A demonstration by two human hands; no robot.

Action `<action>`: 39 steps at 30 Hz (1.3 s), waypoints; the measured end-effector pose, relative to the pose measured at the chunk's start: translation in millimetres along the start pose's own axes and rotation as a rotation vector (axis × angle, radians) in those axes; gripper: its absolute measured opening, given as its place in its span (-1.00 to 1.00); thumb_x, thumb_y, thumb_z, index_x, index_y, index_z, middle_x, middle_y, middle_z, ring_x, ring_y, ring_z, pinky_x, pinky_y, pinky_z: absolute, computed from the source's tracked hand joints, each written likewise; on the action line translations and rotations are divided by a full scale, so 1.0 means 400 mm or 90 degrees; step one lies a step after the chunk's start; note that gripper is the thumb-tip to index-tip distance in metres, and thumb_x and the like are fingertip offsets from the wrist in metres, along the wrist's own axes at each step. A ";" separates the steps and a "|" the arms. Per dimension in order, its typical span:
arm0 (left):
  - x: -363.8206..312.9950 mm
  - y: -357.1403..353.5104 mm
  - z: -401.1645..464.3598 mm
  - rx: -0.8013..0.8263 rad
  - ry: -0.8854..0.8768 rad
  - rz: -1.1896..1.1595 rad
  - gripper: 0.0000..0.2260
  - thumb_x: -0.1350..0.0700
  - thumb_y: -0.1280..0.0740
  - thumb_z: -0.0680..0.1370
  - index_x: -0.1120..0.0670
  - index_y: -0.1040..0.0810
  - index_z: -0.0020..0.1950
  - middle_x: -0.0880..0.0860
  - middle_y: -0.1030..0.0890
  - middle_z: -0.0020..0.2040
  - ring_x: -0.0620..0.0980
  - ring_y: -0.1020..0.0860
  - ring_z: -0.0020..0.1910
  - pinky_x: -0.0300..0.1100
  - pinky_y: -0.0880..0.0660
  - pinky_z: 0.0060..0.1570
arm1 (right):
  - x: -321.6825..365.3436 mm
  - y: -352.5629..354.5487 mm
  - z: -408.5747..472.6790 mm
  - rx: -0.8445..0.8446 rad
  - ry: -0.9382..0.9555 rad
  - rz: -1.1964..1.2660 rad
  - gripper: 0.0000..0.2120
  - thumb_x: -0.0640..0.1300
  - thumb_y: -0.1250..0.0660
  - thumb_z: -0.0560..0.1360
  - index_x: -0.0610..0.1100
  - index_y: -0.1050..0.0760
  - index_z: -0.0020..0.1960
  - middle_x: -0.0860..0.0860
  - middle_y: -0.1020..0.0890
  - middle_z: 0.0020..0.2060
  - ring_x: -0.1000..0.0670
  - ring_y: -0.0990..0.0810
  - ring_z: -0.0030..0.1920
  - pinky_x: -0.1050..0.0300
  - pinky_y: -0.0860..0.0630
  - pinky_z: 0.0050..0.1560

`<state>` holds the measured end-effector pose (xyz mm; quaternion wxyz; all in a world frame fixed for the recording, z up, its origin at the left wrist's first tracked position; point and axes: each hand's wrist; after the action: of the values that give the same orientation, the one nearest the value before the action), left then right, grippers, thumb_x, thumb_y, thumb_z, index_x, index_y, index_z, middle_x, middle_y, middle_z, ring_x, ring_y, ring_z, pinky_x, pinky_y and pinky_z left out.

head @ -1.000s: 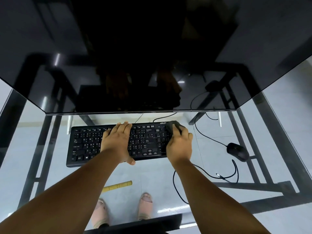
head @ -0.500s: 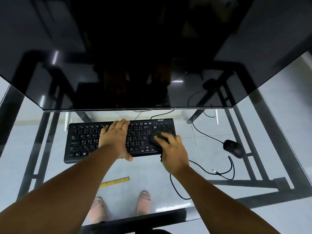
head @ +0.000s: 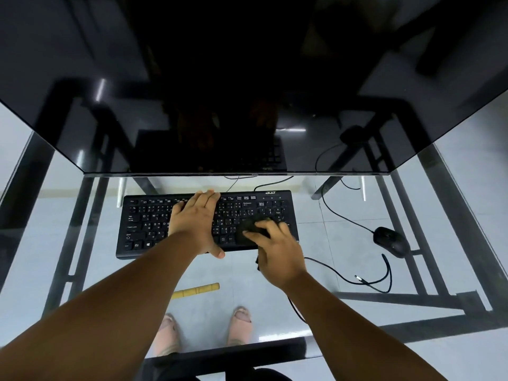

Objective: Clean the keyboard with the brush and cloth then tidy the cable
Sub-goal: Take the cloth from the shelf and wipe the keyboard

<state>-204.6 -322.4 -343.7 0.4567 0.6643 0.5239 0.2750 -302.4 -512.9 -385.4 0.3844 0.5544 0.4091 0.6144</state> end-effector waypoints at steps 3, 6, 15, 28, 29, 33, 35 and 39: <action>0.006 -0.004 0.004 -0.004 -0.001 -0.008 0.27 -0.33 -0.55 0.10 -0.06 0.15 0.58 -0.11 0.06 0.59 -0.04 0.05 0.57 0.08 -0.05 0.50 | -0.008 -0.003 -0.009 -0.051 -0.066 0.029 -0.60 -0.23 -0.27 0.40 0.08 -0.62 0.16 0.07 -0.52 0.12 -0.08 -0.46 0.03 0.08 -0.58 -0.26; 0.007 -0.005 0.008 -0.001 -0.001 -0.001 0.27 -0.34 -0.55 0.09 -0.06 0.14 0.58 -0.11 0.06 0.59 -0.03 0.05 0.57 0.09 -0.07 0.50 | 0.034 -0.014 0.009 -0.007 -0.001 0.029 -0.58 -0.23 -0.25 0.43 0.06 -0.59 0.21 0.04 -0.51 0.14 -0.09 -0.44 0.05 0.06 -0.57 -0.23; 0.006 -0.001 0.007 0.002 0.002 -0.003 0.26 -0.32 -0.56 0.11 -0.07 0.15 0.58 -0.11 0.07 0.59 -0.04 0.05 0.57 0.09 -0.06 0.50 | 0.015 -0.011 0.019 -0.101 -0.119 0.038 -0.58 -0.15 -0.12 0.42 0.05 -0.65 0.11 0.05 -0.54 0.10 -0.08 -0.44 0.02 0.11 -0.56 -0.31; -0.001 0.001 0.005 -0.001 0.001 0.009 0.26 -0.32 -0.56 0.11 -0.04 0.13 0.58 -0.09 0.03 0.59 -0.02 0.02 0.57 0.07 -0.08 0.49 | 0.015 0.006 0.038 -0.019 -0.020 0.011 -0.57 -0.26 -0.25 0.42 0.11 -0.62 0.16 0.08 -0.51 0.12 -0.07 -0.42 0.05 0.12 -0.53 -0.26; -0.003 0.002 0.003 -0.001 0.002 0.009 0.26 -0.31 -0.57 0.11 -0.03 0.13 0.58 -0.09 0.03 0.59 -0.02 0.02 0.57 0.07 -0.08 0.49 | 0.000 0.012 0.038 -0.023 -0.022 0.004 -0.58 -0.27 -0.26 0.40 0.11 -0.64 0.13 0.08 -0.53 0.11 -0.07 -0.43 0.04 0.14 -0.52 -0.27; -0.006 0.005 0.002 0.004 0.007 0.007 0.26 -0.30 -0.58 0.11 -0.03 0.12 0.58 -0.09 0.02 0.59 -0.02 0.02 0.57 0.08 -0.08 0.49 | -0.101 0.032 0.000 -0.142 -0.135 0.039 -0.63 -0.24 -0.18 0.37 0.06 -0.69 -0.08 0.08 -0.59 0.02 -0.09 -0.44 -0.04 0.09 -0.54 -0.34; -0.007 0.008 0.002 0.007 0.009 0.004 0.26 -0.29 -0.58 0.11 -0.03 0.11 0.58 -0.09 0.02 0.59 -0.02 0.03 0.57 0.07 -0.08 0.49 | -0.121 0.034 -0.017 -0.147 -0.104 0.053 -0.62 -0.20 -0.12 0.39 0.06 -0.70 -0.14 0.09 -0.60 0.03 -0.07 -0.42 -0.05 0.08 -0.53 -0.32; -0.011 0.010 0.002 0.005 0.012 0.007 0.26 -0.29 -0.58 0.10 -0.03 0.11 0.58 -0.09 0.02 0.59 -0.01 0.02 0.57 0.07 -0.08 0.48 | -0.080 0.022 -0.011 -0.046 0.079 0.049 -0.63 -0.24 -0.17 0.36 0.08 -0.70 -0.16 0.10 -0.61 0.08 -0.10 -0.46 -0.02 0.06 -0.52 -0.10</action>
<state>-203.6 -326.7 -340.1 0.4475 0.6666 0.5256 0.2814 -303.9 -546.3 -389.0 0.3544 0.5161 0.3880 0.6764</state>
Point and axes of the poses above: each hand's wrist, its own z-axis towards the middle knuckle, its own y-axis out of the back of the hand, x = y × z
